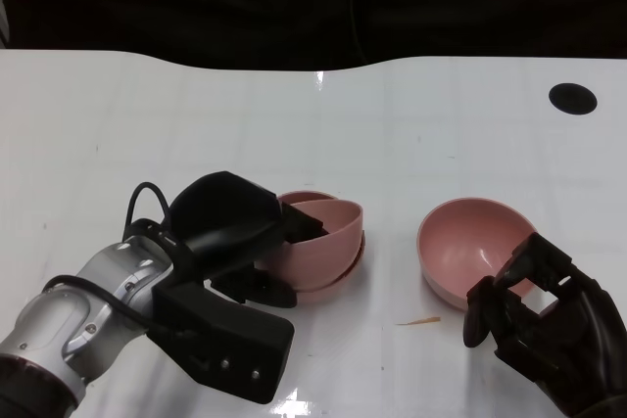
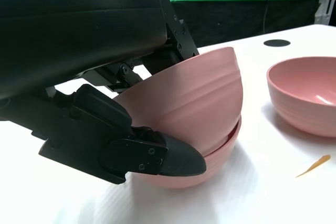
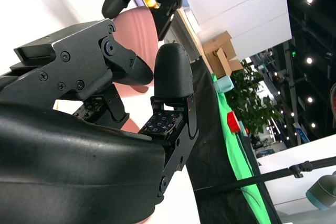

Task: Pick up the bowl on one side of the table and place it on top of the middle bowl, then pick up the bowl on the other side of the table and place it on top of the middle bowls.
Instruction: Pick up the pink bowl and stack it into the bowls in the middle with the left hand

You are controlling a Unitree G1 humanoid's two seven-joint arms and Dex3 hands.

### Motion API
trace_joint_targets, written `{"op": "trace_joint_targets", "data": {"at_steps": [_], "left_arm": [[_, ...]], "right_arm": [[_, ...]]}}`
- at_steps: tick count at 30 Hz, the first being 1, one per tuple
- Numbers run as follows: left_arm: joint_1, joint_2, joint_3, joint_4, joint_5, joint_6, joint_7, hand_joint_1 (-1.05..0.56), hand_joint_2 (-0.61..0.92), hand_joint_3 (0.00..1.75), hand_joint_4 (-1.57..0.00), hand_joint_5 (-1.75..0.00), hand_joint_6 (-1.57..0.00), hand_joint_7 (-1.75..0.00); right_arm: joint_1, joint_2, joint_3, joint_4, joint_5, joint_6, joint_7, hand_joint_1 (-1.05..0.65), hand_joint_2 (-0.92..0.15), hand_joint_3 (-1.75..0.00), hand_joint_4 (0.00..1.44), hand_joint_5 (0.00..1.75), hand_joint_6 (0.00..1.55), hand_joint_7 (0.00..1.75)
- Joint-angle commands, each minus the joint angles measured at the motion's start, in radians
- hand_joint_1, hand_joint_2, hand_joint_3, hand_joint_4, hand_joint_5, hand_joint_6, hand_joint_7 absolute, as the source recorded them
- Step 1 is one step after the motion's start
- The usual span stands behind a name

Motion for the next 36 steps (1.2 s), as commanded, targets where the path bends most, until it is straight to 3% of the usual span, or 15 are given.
{"op": "trace_joint_targets", "data": {"at_steps": [1, 5, 12, 19, 33, 36], "left_arm": [[-0.004, 0.0, -0.015, 0.035, 0.016, -0.005, 0.038, -0.58, 0.92, 0.42, -0.73, -0.02, -0.81, -0.01], [-0.013, -0.007, -0.037, 0.076, 0.056, 0.003, 0.098, -0.43, 0.92, 0.4, -0.73, -0.01, -0.82, -0.01], [-0.028, -0.016, -0.065, 0.143, 0.093, 0.009, 0.171, -0.42, 0.92, 0.37, -0.64, 0.0, -0.78, 0.0], [-0.042, -0.018, -0.083, 0.183, 0.085, 0.0, 0.181, -0.55, 0.92, 0.41, -0.59, 0.0, -0.75, 0.0], [-0.036, -0.011, -0.089, 0.165, 0.073, 0.009, 0.155, -0.6, 0.92, 0.43, -0.59, 0.0, -0.74, 0.0], [-0.034, -0.006, -0.086, 0.158, 0.07, 0.009, 0.149, -0.72, 0.92, 0.45, -0.57, 0.0, -0.73, 0.0]], "right_arm": [[0.007, -0.007, -0.006, -0.018, 0.002, -0.005, -0.007, -0.07, -0.65, -0.96, 0.86, 1.74, 0.76, 1.46], [0.006, -0.008, -0.007, -0.015, 0.002, -0.006, -0.003, -0.07, -0.64, -0.97, 0.86, 1.74, 0.76, 1.46], [0.006, -0.01, -0.009, -0.012, 0.008, -0.005, 0.006, -0.07, -0.65, -0.95, 0.86, 1.73, 0.76, 1.45], [0.01, -0.006, -0.006, -0.02, 0.004, -0.002, -0.009, -0.07, -0.64, -0.96, 0.87, 1.73, 0.77, 1.44], [0.01, -0.009, -0.008, -0.021, 0.009, 0.006, -0.004, -0.07, -0.63, -0.97, 0.87, 1.73, 0.77, 1.44], [0.011, -0.007, -0.009, -0.024, 0.013, 0.009, -0.006, -0.07, -0.63, -0.97, 0.87, 1.73, 0.77, 1.44]]}}
